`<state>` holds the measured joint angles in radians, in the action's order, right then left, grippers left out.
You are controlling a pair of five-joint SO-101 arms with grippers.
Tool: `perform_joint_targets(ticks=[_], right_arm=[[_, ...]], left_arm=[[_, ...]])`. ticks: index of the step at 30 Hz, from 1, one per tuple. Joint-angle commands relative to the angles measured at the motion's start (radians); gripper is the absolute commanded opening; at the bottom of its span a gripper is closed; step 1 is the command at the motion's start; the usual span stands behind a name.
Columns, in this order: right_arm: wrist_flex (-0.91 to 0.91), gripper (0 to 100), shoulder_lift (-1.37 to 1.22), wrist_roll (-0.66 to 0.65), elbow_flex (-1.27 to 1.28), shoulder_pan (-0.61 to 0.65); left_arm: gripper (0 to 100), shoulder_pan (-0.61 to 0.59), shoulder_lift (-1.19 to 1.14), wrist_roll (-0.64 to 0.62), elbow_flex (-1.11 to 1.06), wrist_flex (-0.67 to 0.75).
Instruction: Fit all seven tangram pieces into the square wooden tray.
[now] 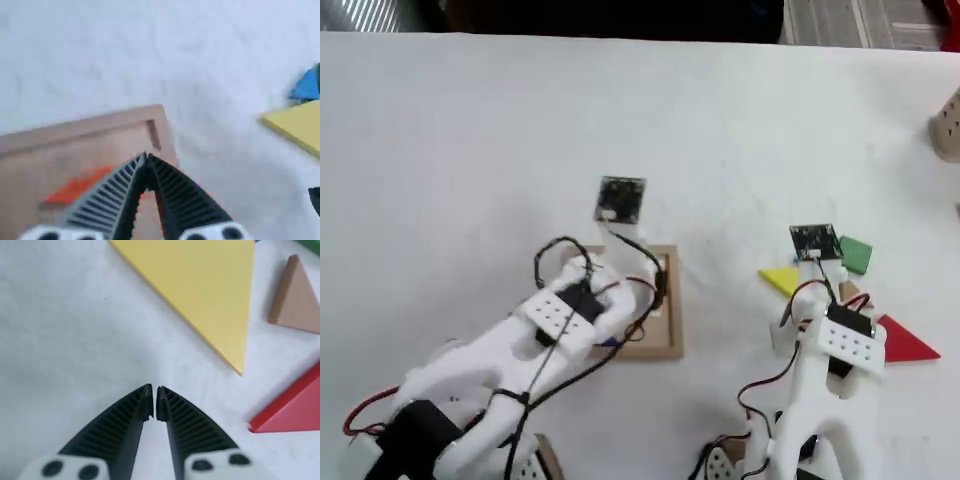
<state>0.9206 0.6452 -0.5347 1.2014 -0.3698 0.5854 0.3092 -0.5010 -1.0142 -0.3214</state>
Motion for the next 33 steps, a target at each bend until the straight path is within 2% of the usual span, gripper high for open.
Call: perform_joint_targets(ticks=[1, 5, 8, 13, 17, 21, 26, 33], right_arm=[[-0.015, 1.8, 0.025, -0.012, -0.006, 0.01], [-0.016, 1.8, 0.025, -0.012, -0.006, 0.01], [-0.018, 1.9, 0.025, -0.012, -0.006, 0.01], [-0.018, 1.9, 0.025, -0.012, -0.006, 0.012], [-0.019, 2.0, 0.025, -0.012, -0.006, 0.015], [-0.019, 2.0, 0.025, -0.012, -0.006, 0.015], [-0.019, 2.0, 0.025, -0.012, -0.006, 0.015], [-0.019, 2.1, 0.025, -0.012, -0.006, 0.015]], left_arm=[[2, 0.028, -0.117, -0.008, 0.103, 0.064], [2, 0.022, -0.271, -0.003, 0.17, 0.061], [2, 0.022, -0.272, -0.003, 0.173, 0.043], [2, 0.024, -0.17, -0.002, 0.095, -0.044], [2, 0.024, -0.03, 0.0, -0.018, -0.06], [2, 0.024, 0.099, 0.058, -0.104, -0.061], [2, 0.022, 0.165, 0.068, -0.12, -0.163], [2, -0.125, 0.162, 0.06, -0.101, -0.173]])
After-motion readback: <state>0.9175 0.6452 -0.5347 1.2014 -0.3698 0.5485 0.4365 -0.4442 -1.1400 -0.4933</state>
